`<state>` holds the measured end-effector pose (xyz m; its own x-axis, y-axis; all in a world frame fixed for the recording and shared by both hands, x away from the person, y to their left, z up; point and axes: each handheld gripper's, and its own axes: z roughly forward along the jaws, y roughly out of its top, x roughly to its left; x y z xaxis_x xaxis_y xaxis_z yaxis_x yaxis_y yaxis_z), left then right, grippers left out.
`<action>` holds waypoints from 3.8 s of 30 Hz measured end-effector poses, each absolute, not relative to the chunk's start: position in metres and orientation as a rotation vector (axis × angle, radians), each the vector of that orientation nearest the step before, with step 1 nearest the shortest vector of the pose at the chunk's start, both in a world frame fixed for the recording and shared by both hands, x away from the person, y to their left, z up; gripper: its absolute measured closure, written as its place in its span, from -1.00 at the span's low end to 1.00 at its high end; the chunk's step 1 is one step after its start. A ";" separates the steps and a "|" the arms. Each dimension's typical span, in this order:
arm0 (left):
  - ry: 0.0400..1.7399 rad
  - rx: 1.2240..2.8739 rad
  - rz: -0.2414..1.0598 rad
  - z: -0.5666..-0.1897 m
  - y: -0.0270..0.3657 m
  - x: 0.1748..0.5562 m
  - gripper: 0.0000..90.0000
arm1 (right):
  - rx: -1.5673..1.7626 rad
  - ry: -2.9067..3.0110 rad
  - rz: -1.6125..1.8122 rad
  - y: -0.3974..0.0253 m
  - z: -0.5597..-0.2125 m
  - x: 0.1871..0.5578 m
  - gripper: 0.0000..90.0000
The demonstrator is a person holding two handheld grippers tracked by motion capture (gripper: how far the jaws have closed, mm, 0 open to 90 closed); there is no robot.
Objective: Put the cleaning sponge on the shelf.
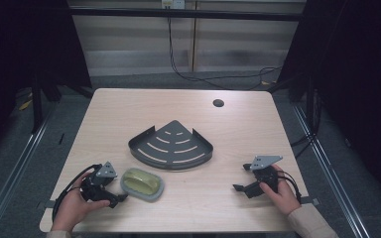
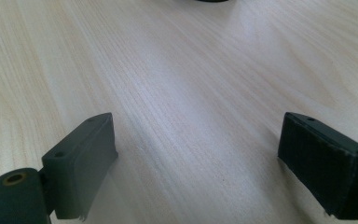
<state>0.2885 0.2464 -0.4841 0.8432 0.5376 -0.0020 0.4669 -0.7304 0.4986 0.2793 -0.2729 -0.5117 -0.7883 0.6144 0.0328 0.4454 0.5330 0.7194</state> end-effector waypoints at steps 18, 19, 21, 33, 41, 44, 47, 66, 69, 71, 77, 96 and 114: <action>0.456 2.898 0.133 -0.419 0.218 0.309 -0.43 | 0.895 2.547 1.099 -0.273 -0.512 0.279 -0.76; 0.448 2.892 0.128 -0.417 0.215 0.311 -0.43 | 0.895 2.547 1.099 -0.273 -0.512 0.279 -0.76; 0.415 2.905 0.116 -0.413 0.208 0.314 -0.41 | 0.896 2.547 1.099 -0.273 -0.512 0.279 -0.76; 0.294 2.968 0.075 -0.411 0.173 0.324 -0.31 | 0.895 2.548 1.099 -0.273 -0.512 0.279 -0.76; 0.216 2.990 0.064 -0.414 0.157 0.326 -0.24 | 0.895 2.547 1.099 -0.273 -0.512 0.279 -0.76; 0.194 2.996 0.059 -0.415 0.152 0.326 -0.19 | 0.895 2.547 1.099 -0.273 -0.512 0.279 -0.76; 0.169 2.997 0.057 -0.417 0.147 0.326 -0.13 | 0.895 2.547 1.099 -0.273 -0.512 0.279 -0.76; 0.374 3.030 -0.112 -0.409 0.137 0.323 0.58 | 0.895 2.547 1.099 -0.273 -0.512 0.279 -0.76; 0.486 3.025 -0.141 -0.402 0.142 0.326 0.58 | 0.895 2.547 1.099 -0.273 -0.512 0.279 -0.76; 0.502 3.017 -0.150 -0.399 0.144 0.326 0.58 | 0.896 2.547 1.099 -0.273 -0.512 0.279 -0.76; 0.559 2.992 -0.178 -0.387 0.152 0.331 0.58 | 0.896 2.547 1.099 -0.273 -0.512 0.279 -0.76; 0.756 2.916 -0.127 -0.346 0.176 0.354 0.58 | 0.895 2.544 1.102 -0.273 -0.512 0.279 -0.76; 0.865 2.868 -0.103 -0.332 0.172 0.376 0.58 | 0.894 2.545 1.101 -0.273 -0.512 0.279 -0.76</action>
<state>0.3762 0.1721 -0.3319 0.8320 0.5443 -0.1072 0.5542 -0.8239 0.1182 0.2795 -0.2728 -0.5118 -0.7883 0.6144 0.0315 0.4436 0.5321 0.7212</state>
